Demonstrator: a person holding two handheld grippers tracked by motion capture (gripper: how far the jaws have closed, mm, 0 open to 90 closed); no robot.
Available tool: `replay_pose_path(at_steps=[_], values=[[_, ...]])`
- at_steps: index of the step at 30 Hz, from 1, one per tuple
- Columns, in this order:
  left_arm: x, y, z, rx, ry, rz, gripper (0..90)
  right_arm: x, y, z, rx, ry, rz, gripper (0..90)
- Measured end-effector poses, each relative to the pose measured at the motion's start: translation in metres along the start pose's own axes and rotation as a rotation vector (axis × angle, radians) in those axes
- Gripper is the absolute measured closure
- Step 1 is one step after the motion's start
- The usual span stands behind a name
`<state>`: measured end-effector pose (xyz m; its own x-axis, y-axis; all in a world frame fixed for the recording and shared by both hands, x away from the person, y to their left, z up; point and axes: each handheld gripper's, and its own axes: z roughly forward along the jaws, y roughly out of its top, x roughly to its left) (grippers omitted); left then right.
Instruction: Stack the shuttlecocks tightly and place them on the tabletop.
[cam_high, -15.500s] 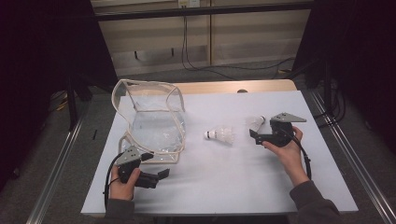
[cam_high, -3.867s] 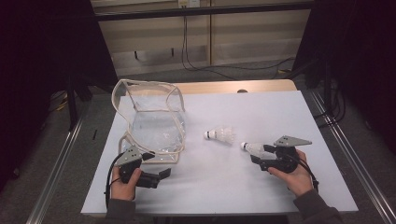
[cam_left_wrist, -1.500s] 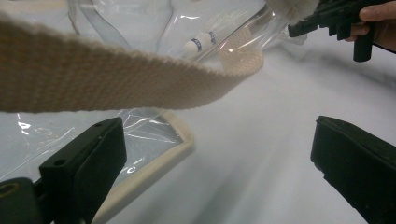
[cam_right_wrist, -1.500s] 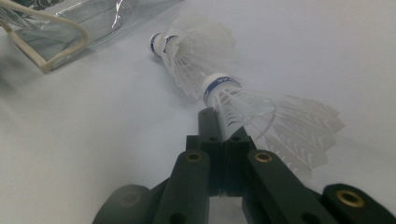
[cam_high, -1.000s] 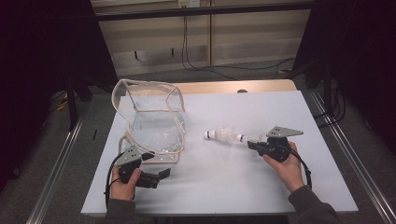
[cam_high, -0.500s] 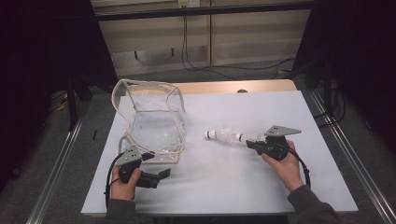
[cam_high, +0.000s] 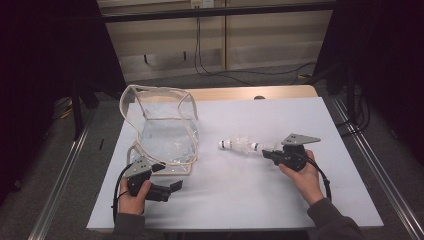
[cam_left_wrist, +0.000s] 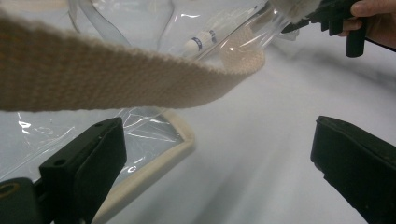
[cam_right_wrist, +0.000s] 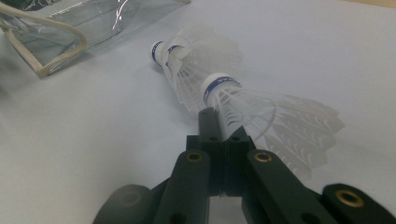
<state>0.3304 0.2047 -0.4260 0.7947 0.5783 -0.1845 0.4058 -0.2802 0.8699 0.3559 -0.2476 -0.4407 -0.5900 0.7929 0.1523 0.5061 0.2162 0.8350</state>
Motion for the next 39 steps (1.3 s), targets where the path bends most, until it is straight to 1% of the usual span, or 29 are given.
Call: replay_pose_path(at_steps=[9, 12, 14, 35, 39], values=[[0.0, 0.0, 0.0, -0.002, 0.0, 0.001, 3.5, 0.0, 0.001, 0.005, 0.005, 0.002, -0.008, 90.0], [0.0, 0.0, 0.0, -0.002, 0.001, 0.0, 3.5, 0.001, 0.002, 0.006, 0.009, 0.007, -0.004, 90.0], [0.0, 0.0, 0.0, -0.003, 0.001, -0.001, 3.5, 0.001, 0.002, 0.007, 0.008, 0.006, -0.011, 90.0], [0.0, 0.0, 0.001, -0.001, -0.002, -0.004, 3.5, 0.001, 0.005, 0.017, 0.015, 0.015, -0.011, 90.0], [0.001, 0.0, 0.0, -0.001, -0.002, -0.005, 3.5, 0.002, 0.007, 0.019, 0.01, 0.019, -0.01, 90.0]])
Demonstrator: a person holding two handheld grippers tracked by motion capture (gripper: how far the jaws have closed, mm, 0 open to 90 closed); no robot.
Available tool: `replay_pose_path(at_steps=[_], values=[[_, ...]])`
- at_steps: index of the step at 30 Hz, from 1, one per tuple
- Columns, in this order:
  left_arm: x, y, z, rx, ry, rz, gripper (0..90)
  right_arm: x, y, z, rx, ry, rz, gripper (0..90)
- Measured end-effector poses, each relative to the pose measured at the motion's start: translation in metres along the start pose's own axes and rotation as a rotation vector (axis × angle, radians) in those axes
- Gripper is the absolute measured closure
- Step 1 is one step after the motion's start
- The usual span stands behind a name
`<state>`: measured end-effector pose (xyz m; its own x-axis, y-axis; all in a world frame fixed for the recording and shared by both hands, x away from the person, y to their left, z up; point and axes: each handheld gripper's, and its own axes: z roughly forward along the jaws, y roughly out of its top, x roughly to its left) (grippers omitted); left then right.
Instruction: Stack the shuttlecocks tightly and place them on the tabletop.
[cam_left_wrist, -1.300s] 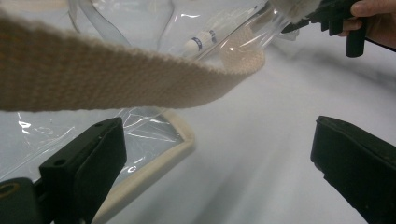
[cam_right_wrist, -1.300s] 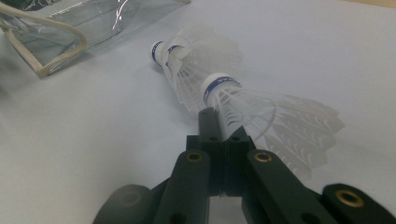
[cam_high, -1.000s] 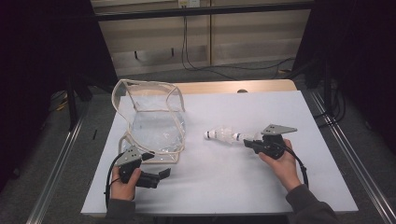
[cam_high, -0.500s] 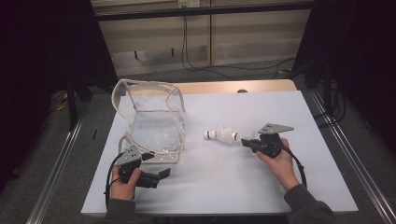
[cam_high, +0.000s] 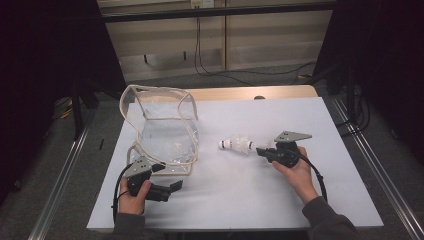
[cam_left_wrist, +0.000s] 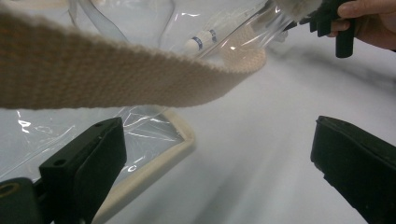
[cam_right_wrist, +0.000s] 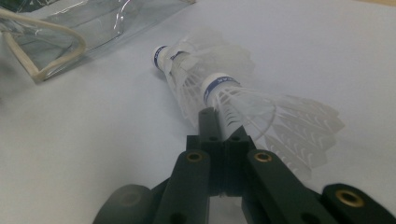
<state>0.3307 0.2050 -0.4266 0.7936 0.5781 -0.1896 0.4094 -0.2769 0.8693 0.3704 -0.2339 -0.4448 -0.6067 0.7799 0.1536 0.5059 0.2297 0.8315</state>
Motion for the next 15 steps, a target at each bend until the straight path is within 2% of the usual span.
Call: replay_pose_path(at_steps=[15], values=[[0.0003, -0.0002, 0.0, 0.002, 0.001, 0.0, 3.5, 0.002, 0.0028, 0.0066, 0.009, 0.003, -0.005, 90.0]])
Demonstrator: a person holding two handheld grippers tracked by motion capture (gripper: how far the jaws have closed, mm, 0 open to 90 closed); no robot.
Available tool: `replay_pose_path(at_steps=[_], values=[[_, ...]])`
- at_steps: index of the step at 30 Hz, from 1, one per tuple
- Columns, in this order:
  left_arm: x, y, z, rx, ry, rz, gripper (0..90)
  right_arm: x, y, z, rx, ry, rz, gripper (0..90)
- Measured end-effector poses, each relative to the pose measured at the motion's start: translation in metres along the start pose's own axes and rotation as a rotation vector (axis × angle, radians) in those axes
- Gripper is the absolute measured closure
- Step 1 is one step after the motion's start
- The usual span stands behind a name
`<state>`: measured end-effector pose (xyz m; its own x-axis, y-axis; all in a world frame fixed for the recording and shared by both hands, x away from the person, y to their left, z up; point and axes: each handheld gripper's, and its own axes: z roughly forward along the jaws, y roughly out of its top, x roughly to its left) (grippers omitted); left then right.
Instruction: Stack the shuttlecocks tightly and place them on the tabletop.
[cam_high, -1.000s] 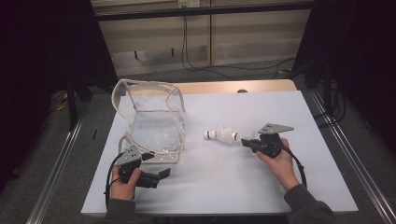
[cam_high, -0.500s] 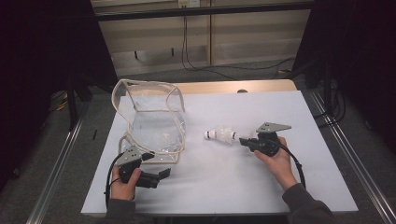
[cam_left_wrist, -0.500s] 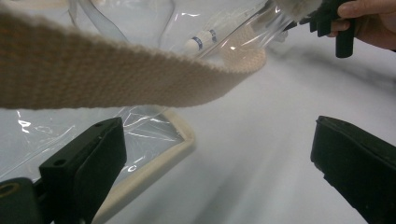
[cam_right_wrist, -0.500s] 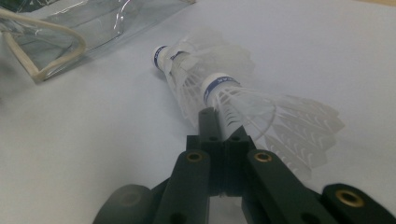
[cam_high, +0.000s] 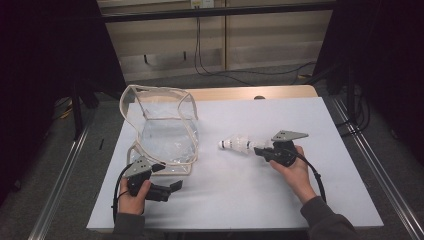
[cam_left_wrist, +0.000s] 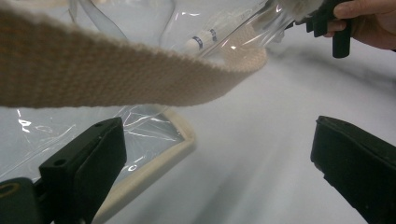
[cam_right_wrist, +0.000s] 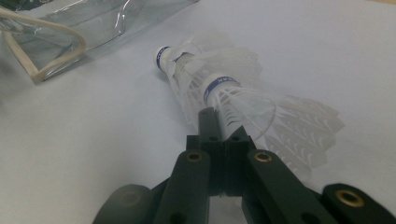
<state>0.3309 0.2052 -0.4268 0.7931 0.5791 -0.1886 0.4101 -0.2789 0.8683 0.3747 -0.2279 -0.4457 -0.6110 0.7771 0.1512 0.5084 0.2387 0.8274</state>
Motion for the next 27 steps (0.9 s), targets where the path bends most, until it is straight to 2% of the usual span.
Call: replay_pose_path(at_steps=[27], values=[[0.0, 0.0, 0.001, 0.004, 0.002, 0.003, 3.5, 0.001, 0.003, 0.012, 0.012, 0.006, -0.007, 90.0]])
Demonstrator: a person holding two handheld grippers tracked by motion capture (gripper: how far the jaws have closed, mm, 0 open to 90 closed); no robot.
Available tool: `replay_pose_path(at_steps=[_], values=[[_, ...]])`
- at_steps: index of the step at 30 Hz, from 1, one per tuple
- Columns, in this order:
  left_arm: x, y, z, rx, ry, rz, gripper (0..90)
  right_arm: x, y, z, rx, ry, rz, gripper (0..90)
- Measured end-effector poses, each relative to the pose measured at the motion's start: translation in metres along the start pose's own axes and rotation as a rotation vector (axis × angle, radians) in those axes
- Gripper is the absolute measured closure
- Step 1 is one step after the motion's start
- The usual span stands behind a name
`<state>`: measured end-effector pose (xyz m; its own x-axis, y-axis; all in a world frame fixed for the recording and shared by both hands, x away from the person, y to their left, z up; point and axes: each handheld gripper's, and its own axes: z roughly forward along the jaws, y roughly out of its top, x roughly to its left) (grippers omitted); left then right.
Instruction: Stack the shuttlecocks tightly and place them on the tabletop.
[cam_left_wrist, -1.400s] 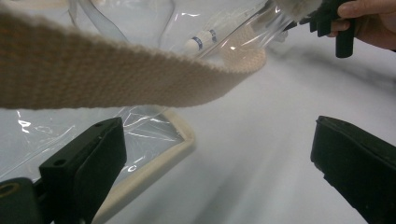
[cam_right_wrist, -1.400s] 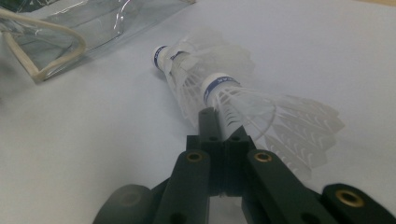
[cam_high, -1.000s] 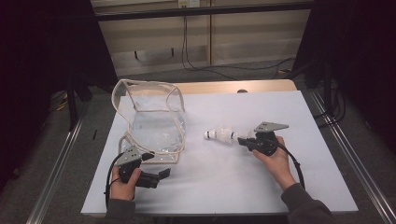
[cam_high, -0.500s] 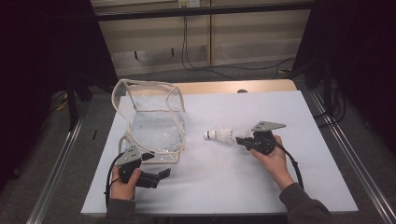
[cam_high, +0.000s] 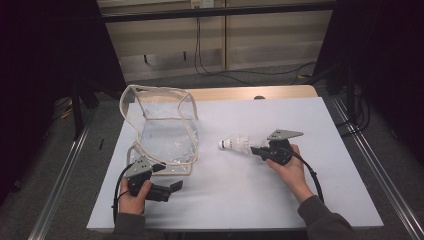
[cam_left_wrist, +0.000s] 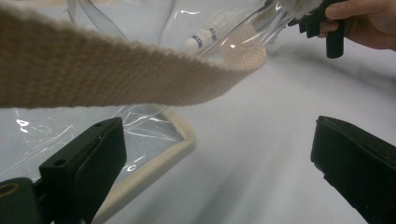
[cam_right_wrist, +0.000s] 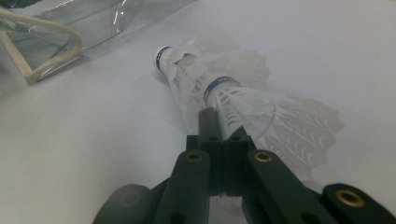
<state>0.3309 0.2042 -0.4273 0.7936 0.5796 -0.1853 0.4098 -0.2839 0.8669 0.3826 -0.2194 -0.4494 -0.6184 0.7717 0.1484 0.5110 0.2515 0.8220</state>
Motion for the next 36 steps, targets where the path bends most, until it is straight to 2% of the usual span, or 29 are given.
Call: replay_pose_path(at_steps=[36], values=[[0.0, 0.0, 0.0, -0.002, 0.0, -0.002, 3.5, 0.004, -0.001, 0.011, 0.022, -0.001, -0.023, 88.3]])
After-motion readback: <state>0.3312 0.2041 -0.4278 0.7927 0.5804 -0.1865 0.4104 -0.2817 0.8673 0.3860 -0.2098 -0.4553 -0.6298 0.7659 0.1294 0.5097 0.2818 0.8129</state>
